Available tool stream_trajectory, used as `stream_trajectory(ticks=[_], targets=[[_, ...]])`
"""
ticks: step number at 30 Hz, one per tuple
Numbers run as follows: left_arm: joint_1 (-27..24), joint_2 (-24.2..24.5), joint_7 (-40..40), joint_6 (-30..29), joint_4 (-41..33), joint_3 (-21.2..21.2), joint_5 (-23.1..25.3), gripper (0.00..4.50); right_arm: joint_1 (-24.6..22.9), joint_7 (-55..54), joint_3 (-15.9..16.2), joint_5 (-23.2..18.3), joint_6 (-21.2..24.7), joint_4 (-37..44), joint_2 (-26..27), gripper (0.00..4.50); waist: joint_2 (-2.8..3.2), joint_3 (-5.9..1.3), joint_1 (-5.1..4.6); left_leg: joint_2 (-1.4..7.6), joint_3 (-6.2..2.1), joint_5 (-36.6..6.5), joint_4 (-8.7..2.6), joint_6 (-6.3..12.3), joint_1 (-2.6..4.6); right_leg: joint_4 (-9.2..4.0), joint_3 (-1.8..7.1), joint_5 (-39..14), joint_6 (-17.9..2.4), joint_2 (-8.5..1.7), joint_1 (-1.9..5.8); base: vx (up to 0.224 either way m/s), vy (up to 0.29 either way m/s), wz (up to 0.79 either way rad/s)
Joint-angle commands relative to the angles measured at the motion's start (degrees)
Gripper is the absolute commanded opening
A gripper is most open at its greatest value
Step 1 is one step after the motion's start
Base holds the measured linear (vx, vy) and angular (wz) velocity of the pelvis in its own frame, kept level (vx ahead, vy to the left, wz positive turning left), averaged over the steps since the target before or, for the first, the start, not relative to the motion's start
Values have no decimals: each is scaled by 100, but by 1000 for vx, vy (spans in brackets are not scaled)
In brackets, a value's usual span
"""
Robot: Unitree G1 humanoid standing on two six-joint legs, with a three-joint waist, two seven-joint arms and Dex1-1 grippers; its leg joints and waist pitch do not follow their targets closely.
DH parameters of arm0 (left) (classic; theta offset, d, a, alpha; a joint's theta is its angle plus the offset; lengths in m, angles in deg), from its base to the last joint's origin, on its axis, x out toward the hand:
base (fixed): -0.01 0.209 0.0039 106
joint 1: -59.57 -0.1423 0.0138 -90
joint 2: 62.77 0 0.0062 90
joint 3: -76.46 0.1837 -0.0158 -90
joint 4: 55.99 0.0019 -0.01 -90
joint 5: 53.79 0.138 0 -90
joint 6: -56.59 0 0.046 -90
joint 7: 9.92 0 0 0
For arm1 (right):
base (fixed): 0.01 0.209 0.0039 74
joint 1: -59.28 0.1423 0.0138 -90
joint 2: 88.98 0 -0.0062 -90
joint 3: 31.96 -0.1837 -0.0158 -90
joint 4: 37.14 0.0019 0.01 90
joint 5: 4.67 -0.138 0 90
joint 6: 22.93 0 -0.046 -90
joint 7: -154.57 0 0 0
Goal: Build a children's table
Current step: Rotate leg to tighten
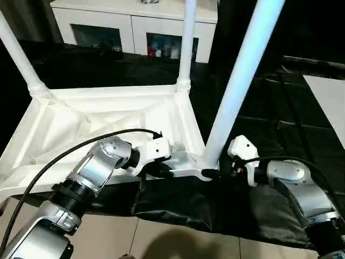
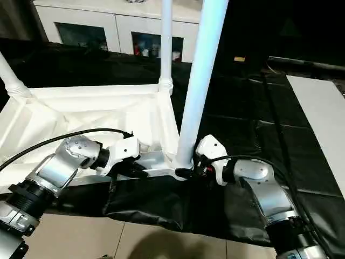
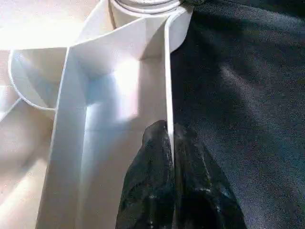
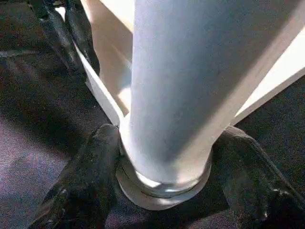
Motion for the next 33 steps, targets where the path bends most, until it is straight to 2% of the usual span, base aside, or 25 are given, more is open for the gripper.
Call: stream_trajectory(ticks=[1, 6, 8, 10, 11, 13, 14, 15, 17, 18, 20, 22, 23, 25, 26, 27, 28, 30, 32, 33], targets=[[-120, -2, -107, -30, 51, 270, 106, 0, 100, 103, 7, -116, -24, -9, 42, 266, -39, -338, -21, 120, 10, -799, -400, 284, -24, -363, 295, -1402, -1019, -288, 332, 0, 0, 0], [-133, -13, -55, -121, 92, 232, 104, 0, 112, -53, -128, -202, 33, -124, 198, 265, -43, -352, -20, 120, 10, -734, -394, 296, -24, -339, 295, -1221, -1074, -287, 335, 0, 0, 0], [-129, -36, -3, -166, 120, 206, 102, 0, 129, -149, -172, -206, 61, -176, 256, 265, -49, -343, -30, 116, 13, -783, -398, 284, -28, -351, 293, -1298, -1073, -283, 332, 0, 0, 0], [8, -469, 767, -361, 491, -109, 70, 0, 281, -1280, -498, -62, 188, -636, 749, 264, -53, -320, -55, 95, 18, -898, -405, 196, -32, -406, 278, -1611, -1024, -283, 312, 0, 0, 0], [19, -498, 820, -370, 516, -130, 70, 0, 289, -1347, -518, -57, 198, -660, 780, 264, -54, -317, -78, 88, 5, -1069, -416, 97, -17, -440, 263, -1978, -918, -285, 302, 0, 0, 0], [141, -800, 1376, -482, 776, -316, 75, 0, 360, -2097, -748, -34, 343, -872, 1139, 264, -62, -316, -96, 79, -6, -1180, -424, 36, -3, -488, 257, -2318, -745, -290, 288, 0, 0, 0], [214, -969, 1631, -597, 910, -404, 59, 0, 403, -2516, -882, -49, 408, -978, 1362, 264, -46, -322, -118, 72, -9, -1222, -424, 31, -3, -502, 257, -2421, -676, -286, 278, 0, 0, 0], [312, -1206, 2032, -760, 1080, -530, 52, 0, 467, -3083, -1027, -39, 478, -1124, 1655, 264, -53, -323, -130, 74, -13, -1253, -426, 32, 0, -515, 253, -2457, -665, -289, 270, 0, 0, 0], [513, -1720, 2823, -1077, 1399, -783, 15, 0, 620, -4227, -1291, -11, 490, -1477, 2294, 264, -21, -333, -164, 59, -15, -1237, -418, -33, 7, -524, 252, -2451, -666, -287, 239, 0, 0, 0], [513, -1720, 2823, -1077, 1399, -783, 15, 0, 620, -4227, -1291, -11, 490, -1477, 2294, 263, -33, -331, -181, 58, -17, -1239, -422, -40, 0, -535, 248, -2464, -654, -283, 244, 0, 0, 0], [624, -2163, 3333, -1084, 1568, -865, 40, 0, 807, -4825, -1238, 104, 275, -1878, 2852, 262, -37, -336, -181, 53, -25, -1254, -426, -20, -17, -537, 242, -2405, -588, -280, 252, 0, 0, 0], [660, -2386, 3504, -996, 1662, -812, 117, 0, 966, -4803, -1077, 117, 200, -2162, 3188, 262, -34, -333, -192, 42, -16, -1285, -423, -1, -13, -547, 244, -2410, -564, -275, 233, 0, 0, 0], [673, -2446, 3559, -967, 1703, -800, 141, 0, 1010, -4785, -1038, 108, 194, -2236, 3286, 262, -32, -334, -195, 40, -28, -1323, -433, 53, -24, -550, 232, -2425, -499, -267, 255, 0, 0, 0], [674, -2499, 3562, -948, 1732, -741, 181, 0, 1043, -4372, -820, 126, 145, -2233, 3342, 262, -23, -330, -193, 47, -29, -1381, -442, 94, -26, -559, 233, -2404, -459, -265, 255, 0, 0, 0], [675, -2493, 3574, -901, 1731, -713, 213, 0, 1041, -4205, -726, 163, 82, -2152, 3321, 318, -36, -336, -197, 49, -37, -1402, -449, 97, -40, -553, 229, -2403, -442, -266, 268, 0, 0, 0], [663, -2448, 3539, -825, 1699, -688, 236, 0, 1027, -4118, -722, 157, 57, -2048, 3282, 332, -69, -338, -197, 52, -36, -1402, -451, 105, -40, -557, 228, -2411, -432, -265, 268, 0, 0, 0], [669, -2428, 3546, -777, 1703, -683, 251, 0, 1030, -4145, -757, 165, 36, -2006, 3274, 332, -55, -341, -192, 49, -36, -1405, -451, 127, -40, -551, 231, -2408, -430, -269, 269, 0, 0, 0], [663, -2284, 3445, -668, 1687, -613, 306, 0, 1029, -4295, -814, 280, -56, -1929, 3144, 340, -68, -333, -211, 46, -49, -1452, -460, 153, -67, -565, 221, -2538, -374, -275, 279, 0, 0, 0], [642, -2154, 3332, -626, 1653, -577, 324, 0, 1009, -4455, -899, 366, -126, -1835, 3000, 375, -75, -338, -246, 42, -50, -1401, -456, 152, -78, -569, 224, -2588, -371, -284, 272, 0, 0, 0], [638, -2115, 3284, -593, 1641, -560, 332, 0, 999, -4470, -918, 378, -121, -1792, 2955, 375, -69, -344, -250, 47, -50, -1386, -455, 152, -71, -564, 227, -2565, -390, -287, 267, 0, 0, 0]])
